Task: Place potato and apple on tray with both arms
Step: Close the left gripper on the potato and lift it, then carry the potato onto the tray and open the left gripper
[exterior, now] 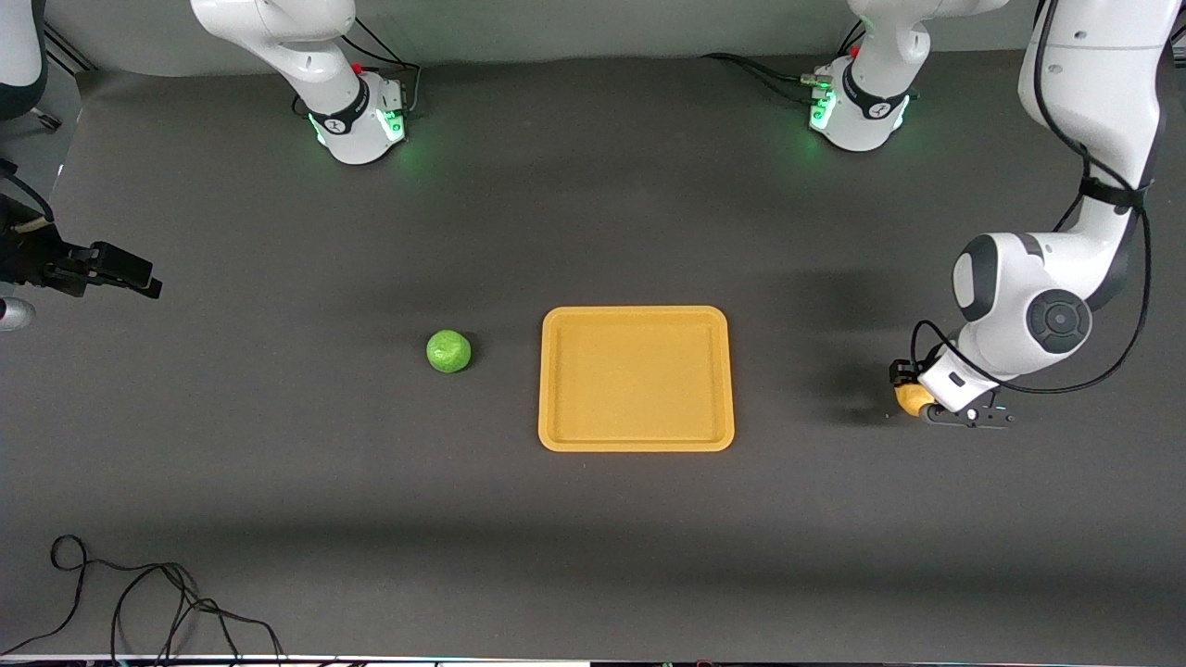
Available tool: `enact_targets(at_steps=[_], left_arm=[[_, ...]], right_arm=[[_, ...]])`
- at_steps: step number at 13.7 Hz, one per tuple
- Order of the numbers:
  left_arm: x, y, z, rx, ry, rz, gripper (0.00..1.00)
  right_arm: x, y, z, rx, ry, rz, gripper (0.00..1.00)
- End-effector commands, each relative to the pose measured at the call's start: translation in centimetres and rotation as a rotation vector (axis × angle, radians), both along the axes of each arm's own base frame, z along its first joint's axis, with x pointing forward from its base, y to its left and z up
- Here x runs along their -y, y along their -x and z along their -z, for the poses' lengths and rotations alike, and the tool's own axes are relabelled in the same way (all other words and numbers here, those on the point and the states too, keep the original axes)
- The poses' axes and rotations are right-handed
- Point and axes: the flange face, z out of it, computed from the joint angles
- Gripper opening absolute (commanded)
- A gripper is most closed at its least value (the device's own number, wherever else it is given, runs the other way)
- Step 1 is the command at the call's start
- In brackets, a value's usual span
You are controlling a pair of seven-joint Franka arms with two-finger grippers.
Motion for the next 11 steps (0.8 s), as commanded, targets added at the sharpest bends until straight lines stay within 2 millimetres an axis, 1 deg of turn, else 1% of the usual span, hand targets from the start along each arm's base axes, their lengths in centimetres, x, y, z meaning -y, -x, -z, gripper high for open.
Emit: enact_targets(at_steps=[1,3,4,6,7,8,9,11], left_arm=[[9.5,-1.8,-4.6,-0.032,-0.009,-0.071,0.11],[15.8,-0.9,-4.7,-0.030,-0.012,-0.097,0.11],[18.7,-0.3,-4.2,-0.028,-0.015,-0.111,0.11],[25.2,1.2,-2.6,-0.034,-0.023,-0.132,0.11],[27.4,1.5,-1.6,-0.041,-0.026,-0.140,0.11],[29.7,2.3,-0.1,-0.048,-0.033,-0.142,0.11],[31.1,2.6,1.2,-0.039,-0.027,-0.140,0.11],[32.6,3.4,3.7,-0.028,-0.016,-0.134,0.12]], right_arm=[[-0.1,-0.1,-0.3,0.008,-0.007,-0.011,1.00],[-0.2,-0.1,-0.2,0.005,-0.009,-0.010,1.00],[-0.3,0.0,-0.3,0.005,-0.009,-0.012,1.00],[-0.4,0.1,-0.4,0.006,-0.009,-0.014,1.00],[-0.5,0.1,-0.4,0.006,-0.009,-0.015,1.00],[-0.5,0.1,-0.4,0.008,-0.009,-0.017,1.00],[-0.5,0.1,-0.4,0.006,-0.009,-0.017,1.00],[-0.6,0.1,-0.4,0.008,-0.009,-0.017,1.00]])
